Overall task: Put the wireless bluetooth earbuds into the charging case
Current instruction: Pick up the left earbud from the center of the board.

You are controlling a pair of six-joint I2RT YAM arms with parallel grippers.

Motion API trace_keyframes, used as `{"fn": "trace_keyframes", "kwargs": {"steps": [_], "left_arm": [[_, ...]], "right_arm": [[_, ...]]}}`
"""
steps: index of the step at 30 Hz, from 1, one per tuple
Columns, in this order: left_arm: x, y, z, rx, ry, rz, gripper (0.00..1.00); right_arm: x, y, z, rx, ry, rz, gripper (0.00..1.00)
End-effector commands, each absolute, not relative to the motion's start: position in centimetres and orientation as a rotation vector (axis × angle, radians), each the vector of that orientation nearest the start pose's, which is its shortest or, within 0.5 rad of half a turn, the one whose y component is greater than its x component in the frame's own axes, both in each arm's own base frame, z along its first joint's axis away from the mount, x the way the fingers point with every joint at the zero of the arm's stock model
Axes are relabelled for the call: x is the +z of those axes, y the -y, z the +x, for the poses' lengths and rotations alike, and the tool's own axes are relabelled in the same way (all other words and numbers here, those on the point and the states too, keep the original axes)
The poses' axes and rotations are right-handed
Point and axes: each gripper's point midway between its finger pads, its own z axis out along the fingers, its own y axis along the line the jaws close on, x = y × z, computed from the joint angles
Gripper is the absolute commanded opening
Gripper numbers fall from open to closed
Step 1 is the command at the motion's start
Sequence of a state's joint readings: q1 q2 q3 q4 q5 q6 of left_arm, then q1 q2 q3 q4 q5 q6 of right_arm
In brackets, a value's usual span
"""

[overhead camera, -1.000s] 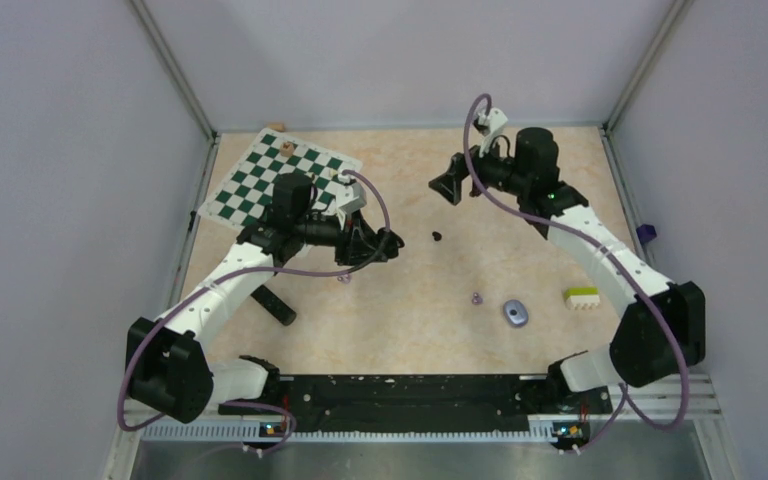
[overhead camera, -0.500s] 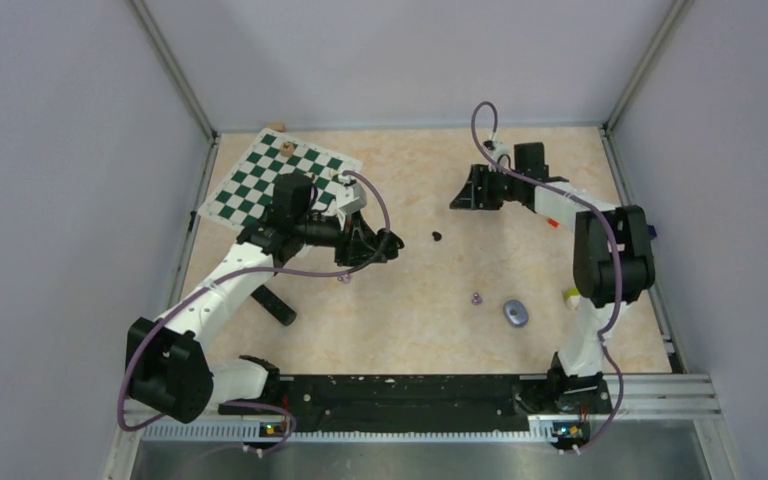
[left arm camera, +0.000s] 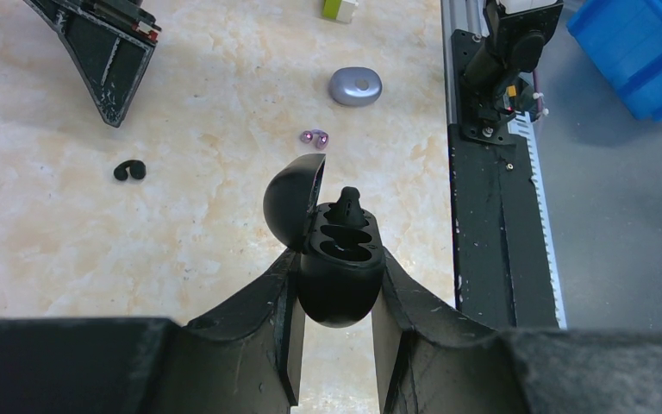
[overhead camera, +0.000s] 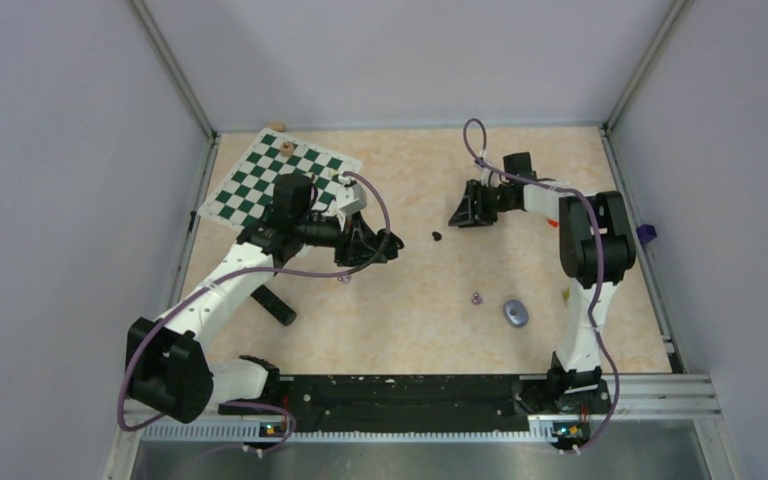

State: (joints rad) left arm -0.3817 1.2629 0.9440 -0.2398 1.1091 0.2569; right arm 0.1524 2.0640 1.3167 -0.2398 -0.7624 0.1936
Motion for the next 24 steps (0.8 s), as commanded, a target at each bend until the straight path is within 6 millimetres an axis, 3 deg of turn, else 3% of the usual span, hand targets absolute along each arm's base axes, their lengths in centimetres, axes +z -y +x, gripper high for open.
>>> {"fn": "trace_keyframes", "kwargs": {"steps": [1, 12, 24], "left_arm": [[24.2, 25.7, 22.5, -1.215, -1.520, 1.242, 0.00], [24.4, 25.6, 22.4, -1.205, -1.511, 1.246, 0.00], [24.5, 25.6, 22.4, -1.200, -1.508, 1.247, 0.00]], "right_arm": [[4.1, -20.1, 41.7, 1.106, -2.484, -0.305, 0.44], [2.4, -22.0, 40.5, 1.079, -2.536, -0.366, 0.38], [1.7, -22.0, 39.9, 1.068, -2.567, -0.373, 0.23]]}}
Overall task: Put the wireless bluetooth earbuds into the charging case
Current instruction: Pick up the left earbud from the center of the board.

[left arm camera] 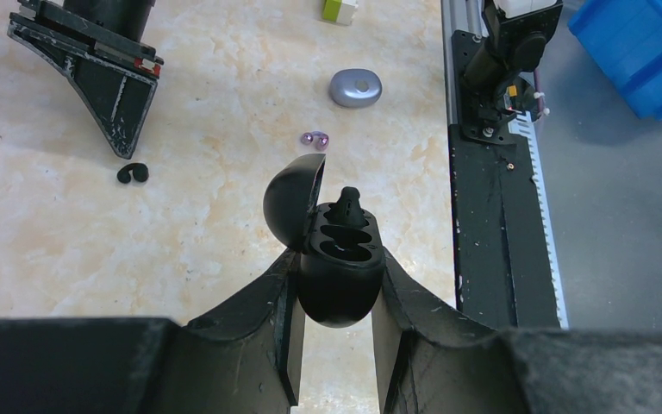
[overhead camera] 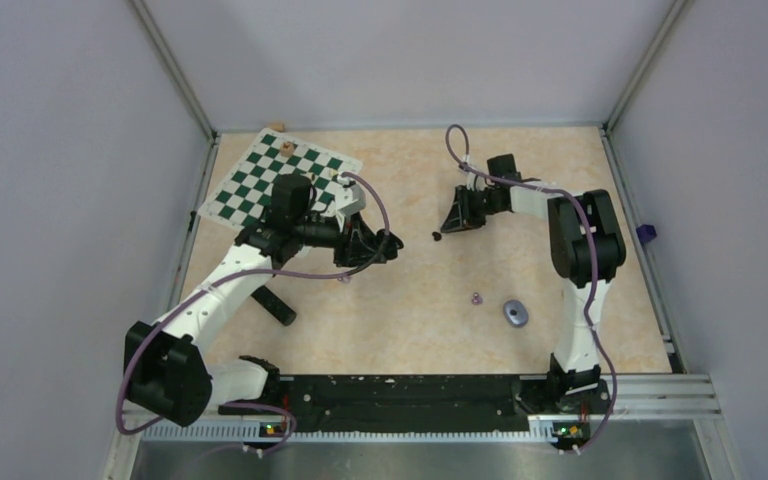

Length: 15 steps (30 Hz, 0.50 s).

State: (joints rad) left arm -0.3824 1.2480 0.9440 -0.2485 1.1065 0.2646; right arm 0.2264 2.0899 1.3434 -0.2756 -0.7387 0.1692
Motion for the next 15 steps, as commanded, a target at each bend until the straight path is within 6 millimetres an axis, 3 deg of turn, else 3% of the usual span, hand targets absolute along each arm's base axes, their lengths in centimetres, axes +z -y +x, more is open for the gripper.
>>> {"fn": "trace_keyframes", "kwargs": {"steps": [1, 15], "left_arm": [[24.5, 25.6, 22.4, -1.202, -1.508, 1.247, 0.00], [24.3, 25.6, 22.4, -1.199, -1.511, 1.249, 0.00]], "right_arm": [[1.7, -22.0, 39.8, 1.066, -2.566, -0.375, 0.23], [1.2, -23.0, 38.4, 1.065, -2.594, -0.432, 0.26]]}}
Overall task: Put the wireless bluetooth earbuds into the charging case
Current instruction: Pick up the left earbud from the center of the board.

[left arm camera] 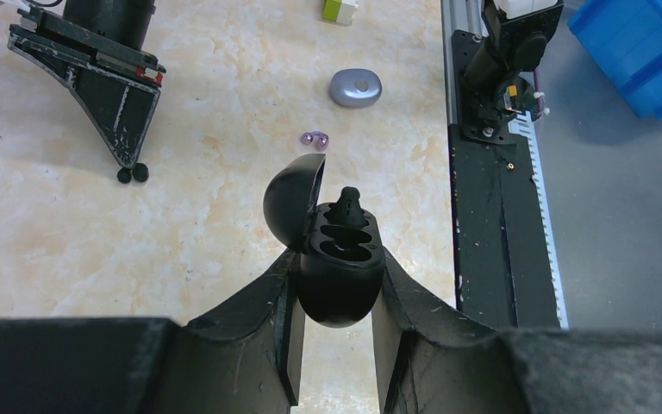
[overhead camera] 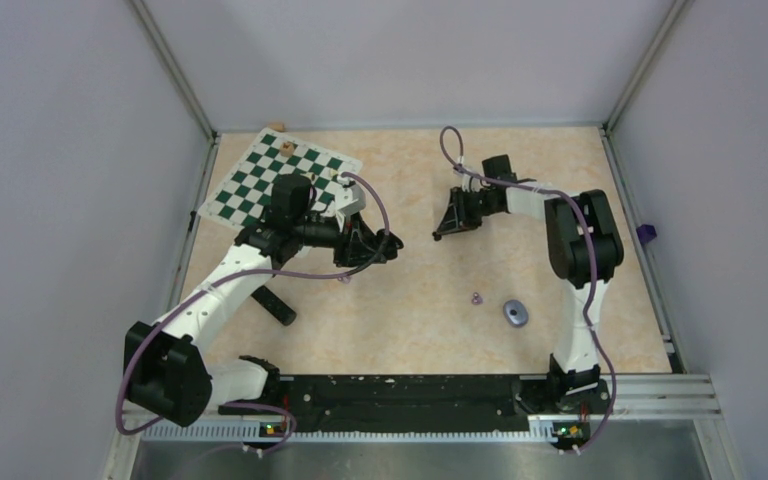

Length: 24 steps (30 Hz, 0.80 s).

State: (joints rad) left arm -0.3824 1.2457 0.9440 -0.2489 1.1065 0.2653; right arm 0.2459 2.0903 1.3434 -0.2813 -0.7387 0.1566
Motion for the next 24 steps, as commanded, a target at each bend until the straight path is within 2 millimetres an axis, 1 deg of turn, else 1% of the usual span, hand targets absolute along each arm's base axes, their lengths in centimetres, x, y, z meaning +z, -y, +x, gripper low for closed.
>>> {"fn": "trace_keyframes", "kwargs": {"steps": [1, 10, 12, 15, 18, 20, 24], "left_arm": [[24.3, 25.6, 22.3, -1.200, -1.509, 1.251, 0.00], [24.3, 25.6, 22.3, -1.200, -1.509, 1.251, 0.00], [24.3, 25.6, 22.3, -1.199, -1.509, 1.250, 0.00], [24.4, 25.6, 22.3, -1.199, -1.506, 1.251, 0.00], [24.4, 25.6, 22.3, -1.199, -1.505, 1.252, 0.00], [24.4, 25.5, 22.3, -1.200, -1.507, 1.250, 0.00], [24.5, 25.6, 22.2, -1.199, -1.502, 1.253, 0.00]], "right_arm": [[1.1, -23.0, 38.3, 1.062, -2.595, -0.433, 0.26], [0.9, -23.2, 38.3, 1.056, -2.599, -0.445, 0.26], [1.2, -23.2, 38.4, 1.055, -2.590, -0.450, 0.27], [2.2, -23.2, 38.7, 1.067, -2.562, -0.453, 0.28], [2.8, -22.6, 39.0, 1.070, -2.548, -0.435, 0.28], [2.8, -22.1, 39.1, 1.072, -2.551, -0.414, 0.28], [2.2, -21.6, 38.9, 1.066, -2.568, -0.395, 0.23]]}}
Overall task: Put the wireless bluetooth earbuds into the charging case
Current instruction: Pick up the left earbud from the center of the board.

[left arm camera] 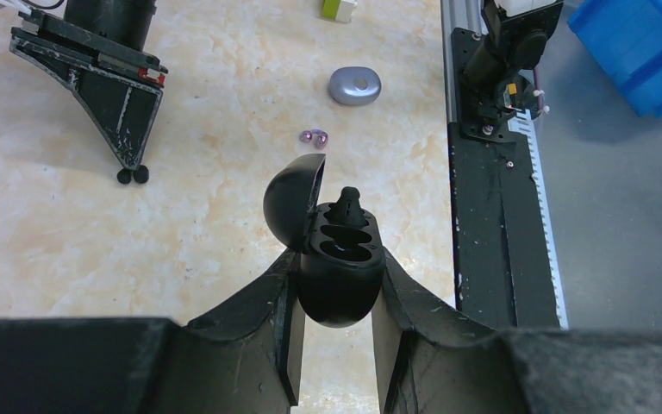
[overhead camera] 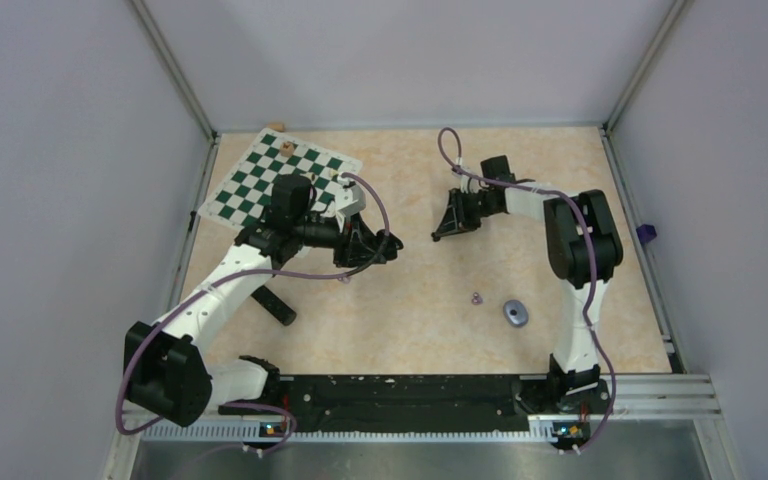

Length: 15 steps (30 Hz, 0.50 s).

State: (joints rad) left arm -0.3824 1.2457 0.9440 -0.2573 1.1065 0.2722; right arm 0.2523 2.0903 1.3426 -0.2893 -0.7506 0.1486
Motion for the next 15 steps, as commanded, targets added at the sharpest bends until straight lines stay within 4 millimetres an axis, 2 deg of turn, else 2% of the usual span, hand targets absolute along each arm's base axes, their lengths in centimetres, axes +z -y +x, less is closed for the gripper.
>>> {"fn": "trace_keyframes", "kwargs": {"steps": [1, 5, 15], "left_arm": [[24.52, 25.55, 22.19, -1.199, -1.503, 1.252, 0.00], [24.43, 25.55, 22.25, -1.197, -1.505, 1.252, 0.00], [24.35, 25.56, 22.30, -1.199, -1.508, 1.251, 0.00]], "right_arm": [[2.06, -21.56, 38.89, 1.065, -2.572, -0.392, 0.22], [1.69, -21.47, 38.74, 1.063, -2.586, -0.387, 0.18], [1.72, -21.79, 38.58, 1.110, -2.584, -0.371, 0.21]]}}
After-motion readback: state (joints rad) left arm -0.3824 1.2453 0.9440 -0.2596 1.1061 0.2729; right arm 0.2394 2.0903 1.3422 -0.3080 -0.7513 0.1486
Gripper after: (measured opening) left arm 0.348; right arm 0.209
